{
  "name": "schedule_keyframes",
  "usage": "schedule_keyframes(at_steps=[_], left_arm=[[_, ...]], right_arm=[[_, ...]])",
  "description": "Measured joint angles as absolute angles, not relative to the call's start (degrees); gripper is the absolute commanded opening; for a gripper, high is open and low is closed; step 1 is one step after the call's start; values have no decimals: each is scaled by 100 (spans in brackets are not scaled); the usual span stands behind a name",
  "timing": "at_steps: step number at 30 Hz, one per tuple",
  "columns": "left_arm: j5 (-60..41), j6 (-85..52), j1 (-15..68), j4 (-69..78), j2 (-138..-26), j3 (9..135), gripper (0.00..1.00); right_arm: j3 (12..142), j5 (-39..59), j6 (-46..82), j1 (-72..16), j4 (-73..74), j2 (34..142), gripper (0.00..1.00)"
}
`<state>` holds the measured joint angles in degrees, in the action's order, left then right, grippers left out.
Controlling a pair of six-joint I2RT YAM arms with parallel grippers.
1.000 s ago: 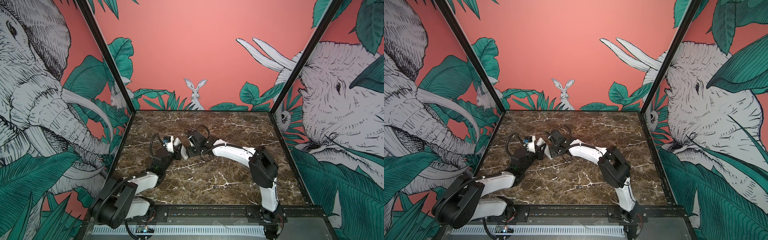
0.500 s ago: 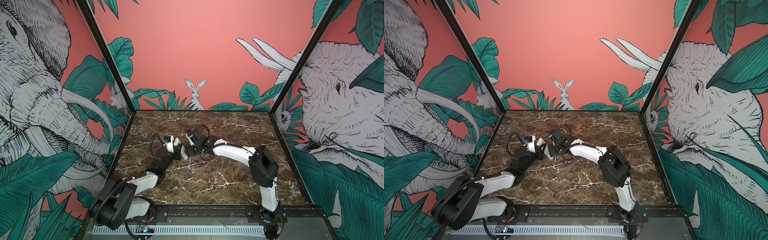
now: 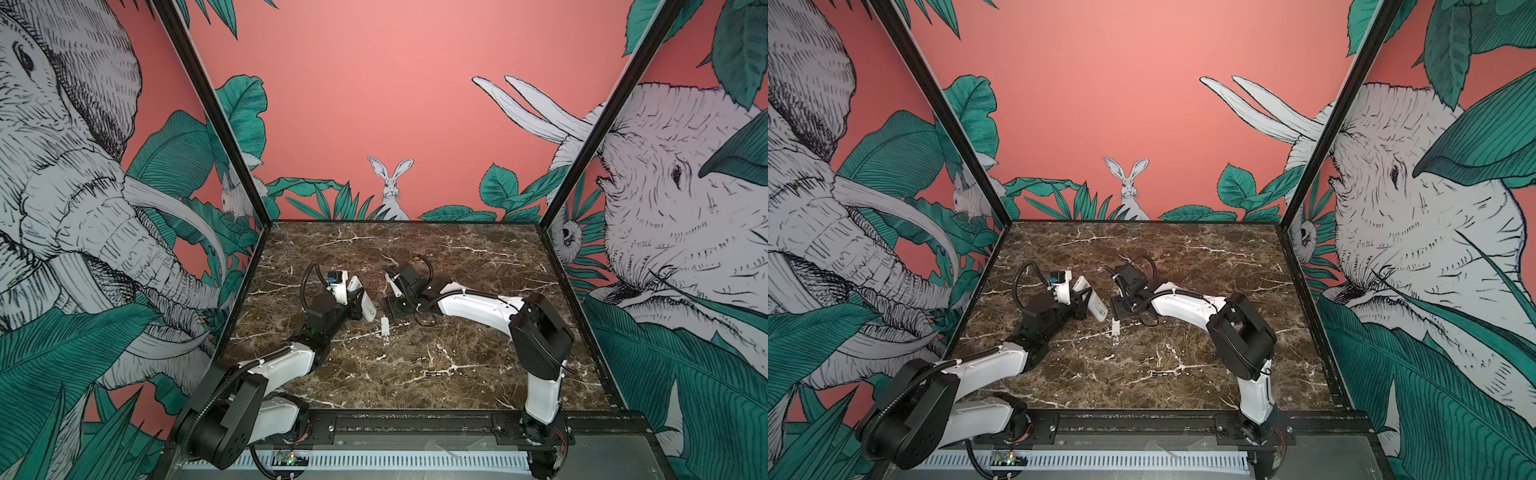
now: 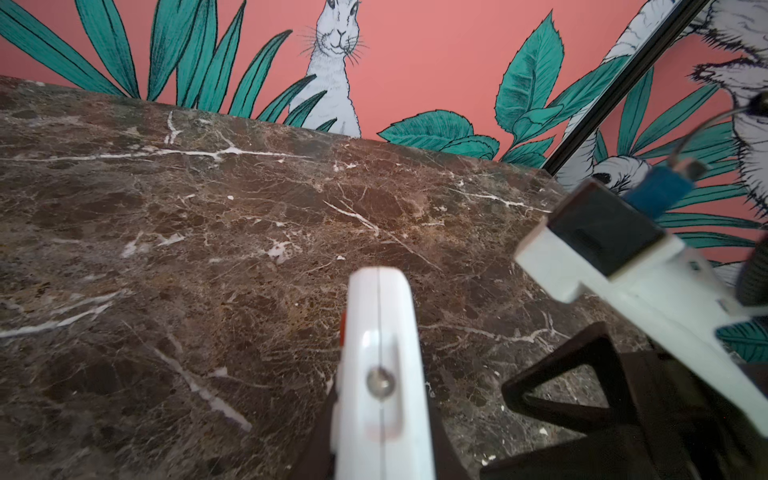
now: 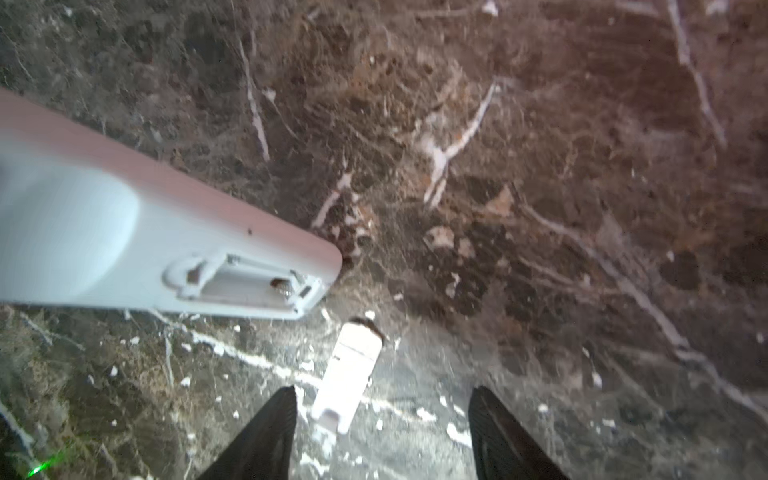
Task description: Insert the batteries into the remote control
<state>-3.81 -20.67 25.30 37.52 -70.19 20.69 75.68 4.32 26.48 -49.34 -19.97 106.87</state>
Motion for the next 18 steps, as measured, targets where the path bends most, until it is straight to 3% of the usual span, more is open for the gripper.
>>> schedule_keyframes(at_steps=[7, 18], left_arm=[[-554, -2056, 2342, 2679, -6845, 2644, 0], [-902, -2139, 2268, 1533, -6667, 3516, 0]], right_arm=[[6272, 427, 2381, -4945, -1999, 9609, 86], [5395, 204, 2202, -5378, -2746, 8554, 88]])
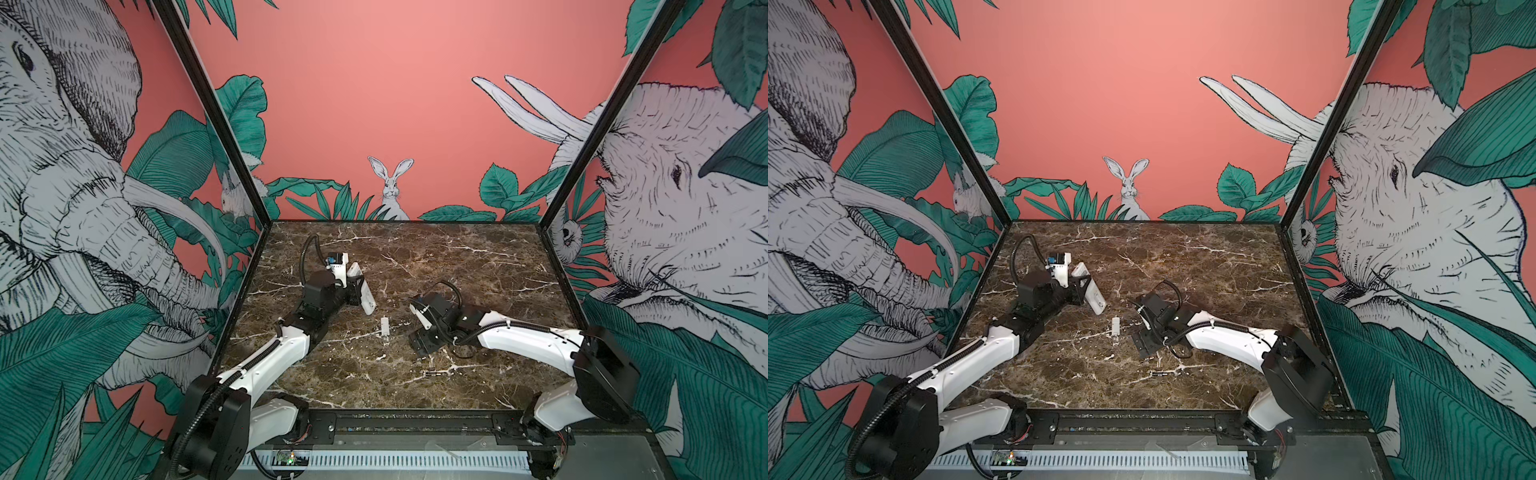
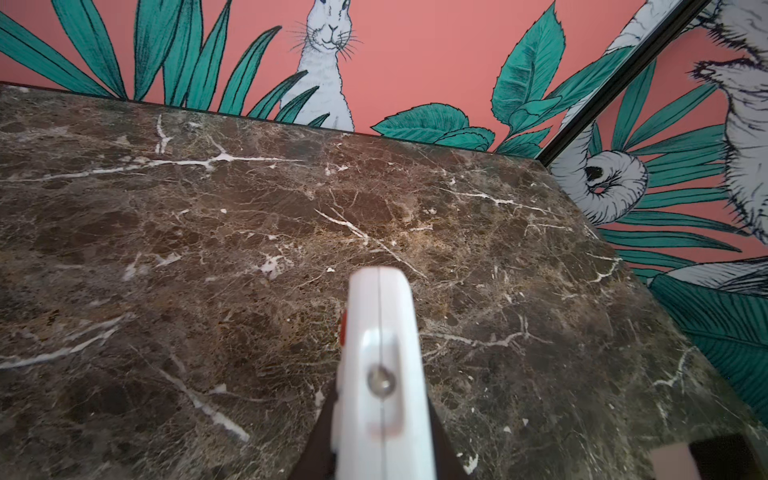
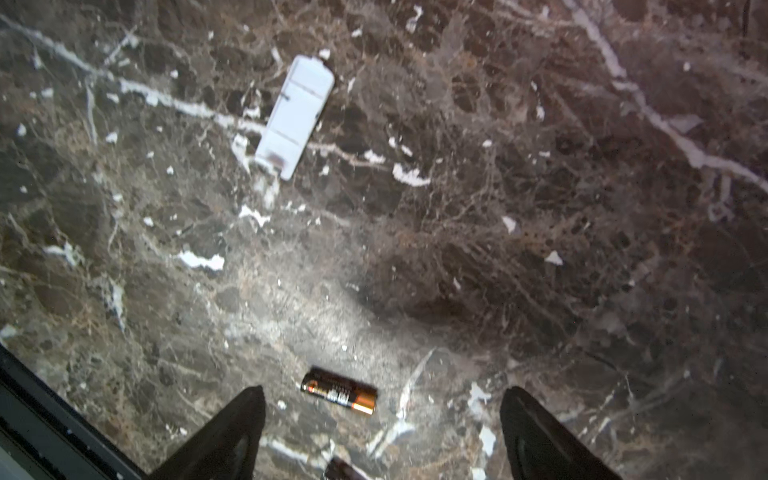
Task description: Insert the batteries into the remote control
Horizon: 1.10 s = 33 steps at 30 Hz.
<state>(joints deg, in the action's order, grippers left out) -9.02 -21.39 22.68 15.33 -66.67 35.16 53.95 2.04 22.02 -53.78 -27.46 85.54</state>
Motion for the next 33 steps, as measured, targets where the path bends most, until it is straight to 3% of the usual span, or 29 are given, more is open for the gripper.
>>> schedule_keyframes(at_steps=[9, 19, 33], left_arm=[[-1225, -2198, 2265, 1015, -6661, 3907, 0], [-1441, -2200, 2198, 967, -6667, 3959, 0], [-1564, -2272, 1986, 884, -6298, 3916, 0]], right_arm=[[5009, 272, 2097, -5765, -3503, 8158, 80], [5192, 64, 1951, -5778, -3876, 8403, 57], [5669, 23, 1079, -5778, -3826, 9306, 52]])
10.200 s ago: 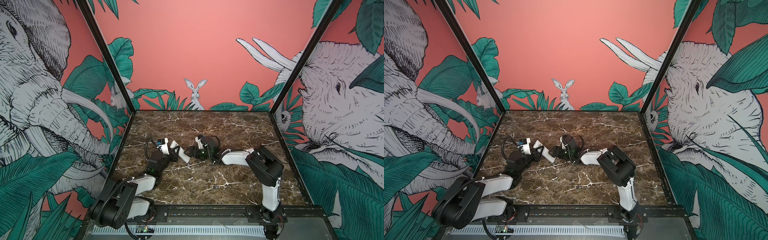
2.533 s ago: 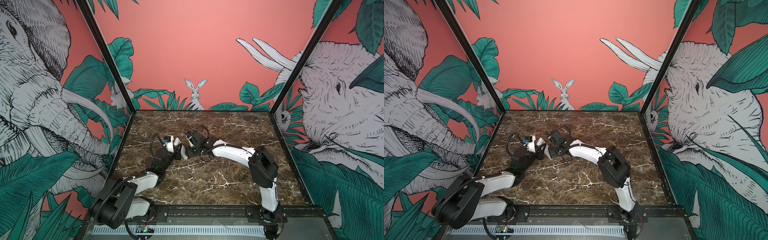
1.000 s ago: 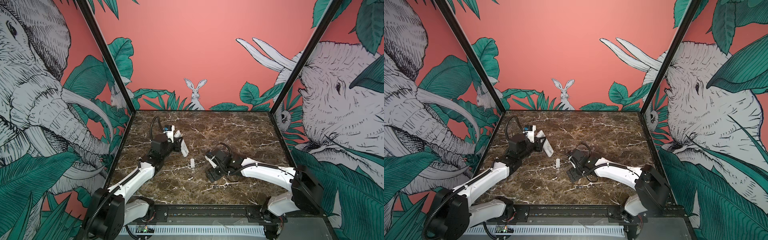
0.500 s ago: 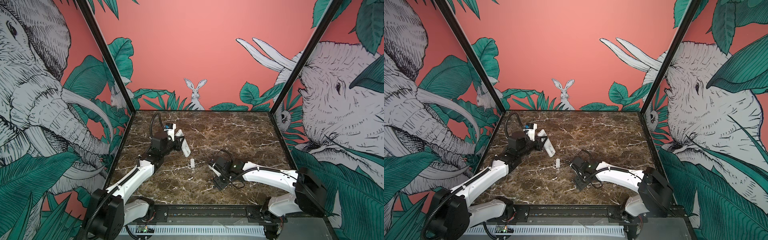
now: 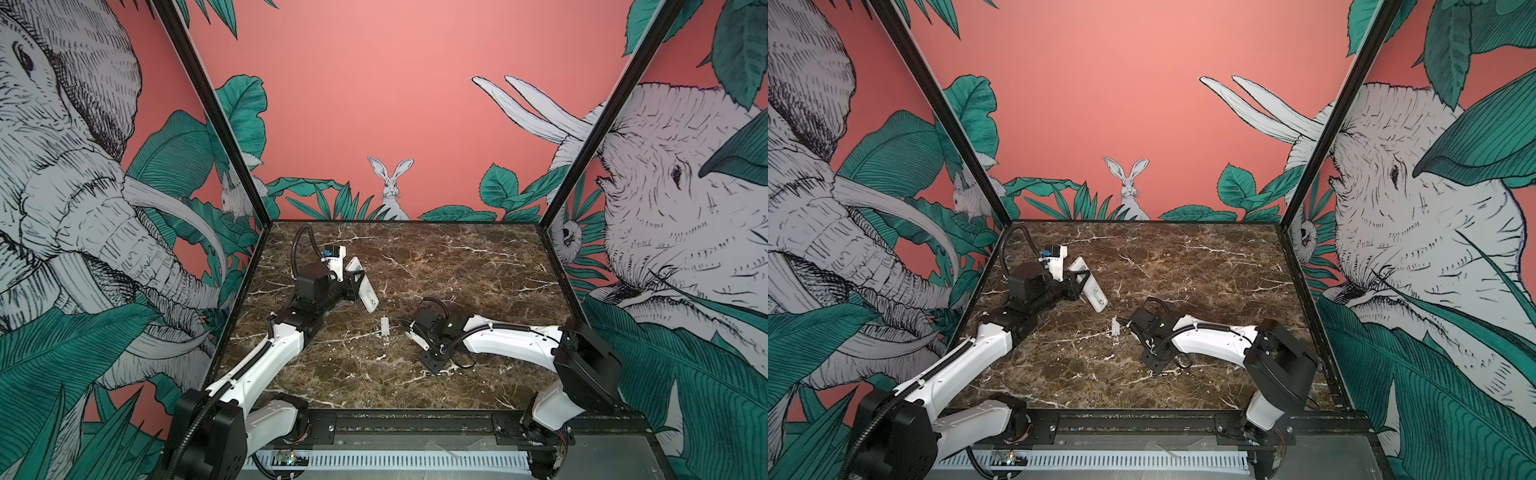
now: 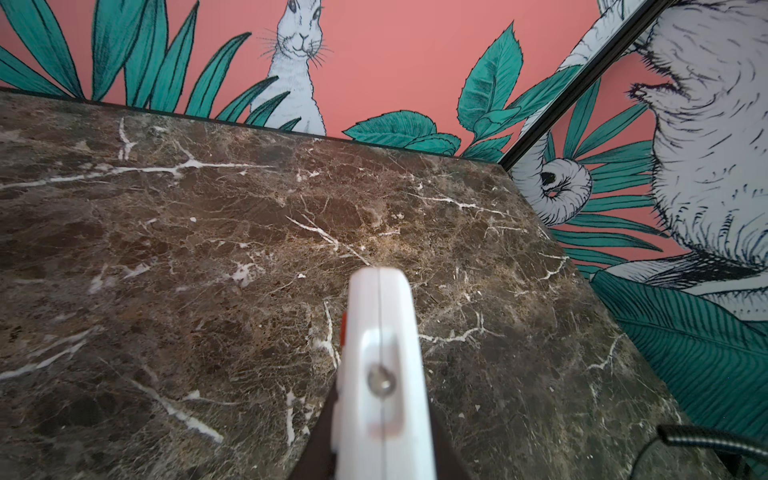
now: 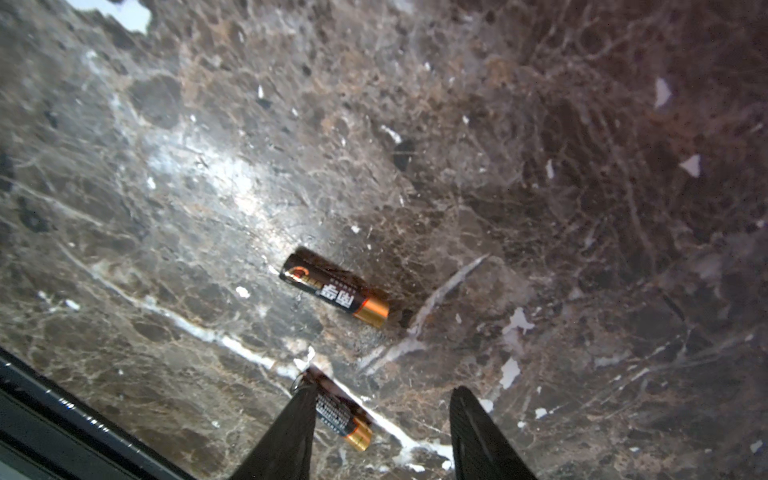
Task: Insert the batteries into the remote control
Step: 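Lower the right gripper onto an AA battery and grasp it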
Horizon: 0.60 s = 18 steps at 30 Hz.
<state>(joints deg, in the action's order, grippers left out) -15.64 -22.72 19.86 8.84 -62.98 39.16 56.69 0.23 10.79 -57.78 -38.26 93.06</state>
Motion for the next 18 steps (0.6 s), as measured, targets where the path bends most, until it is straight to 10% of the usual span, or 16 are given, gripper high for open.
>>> schedule_keyframes(at_steps=[18], left_arm=[[-1568, -2338, 1894, 886, -6101, 3754, 0]], right_arm=[[5854, -139, 8, -5778, -3717, 9835, 51]])
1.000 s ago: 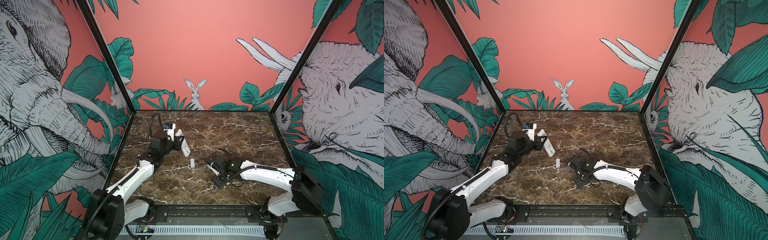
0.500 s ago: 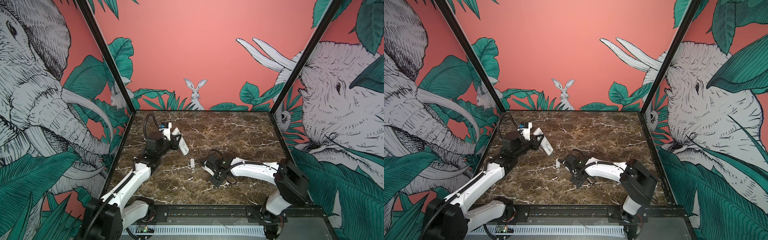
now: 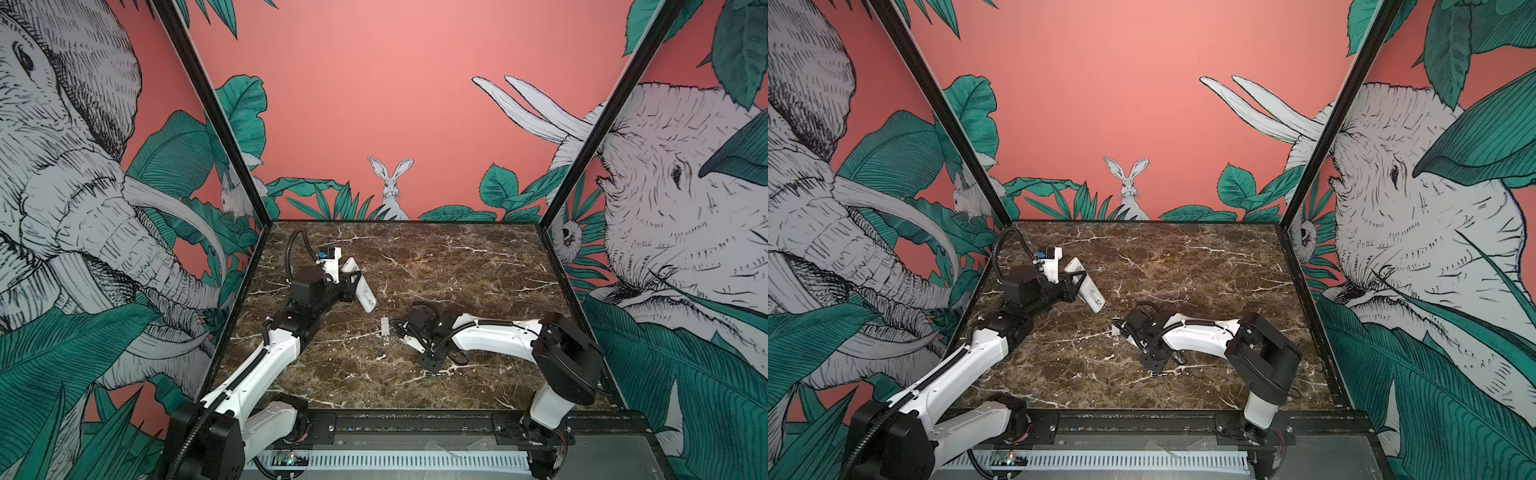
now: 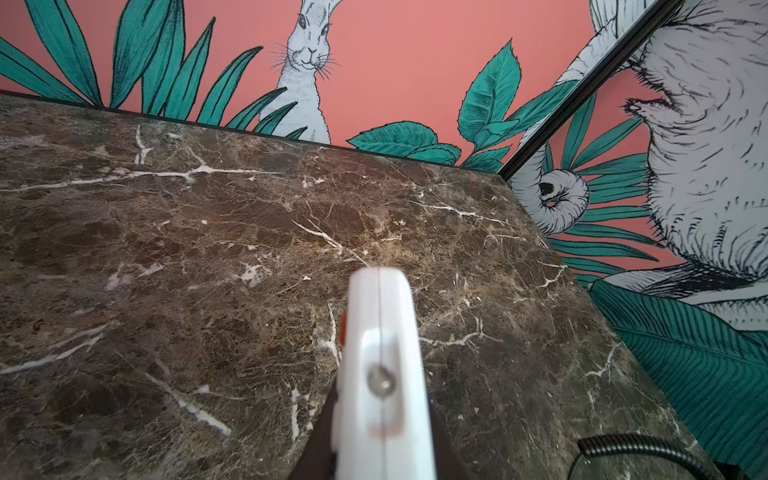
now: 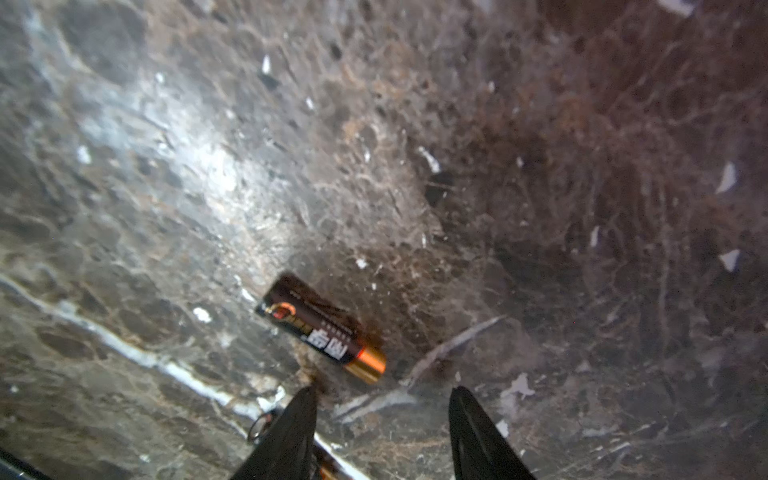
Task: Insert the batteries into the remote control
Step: 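Lower the right gripper onto an AA battery and grasp it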
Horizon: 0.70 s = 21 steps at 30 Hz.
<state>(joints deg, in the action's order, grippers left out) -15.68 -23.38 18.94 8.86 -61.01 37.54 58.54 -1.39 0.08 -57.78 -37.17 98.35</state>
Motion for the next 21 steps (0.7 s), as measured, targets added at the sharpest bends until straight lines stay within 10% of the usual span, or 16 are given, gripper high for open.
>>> schedule_keyframes(at_steps=[21], left_arm=[[-1551, -2333, 1817, 888, -5830, 3730, 0]], right_arm=[[6414, 344, -690, -5778, -3754, 10346, 30]])
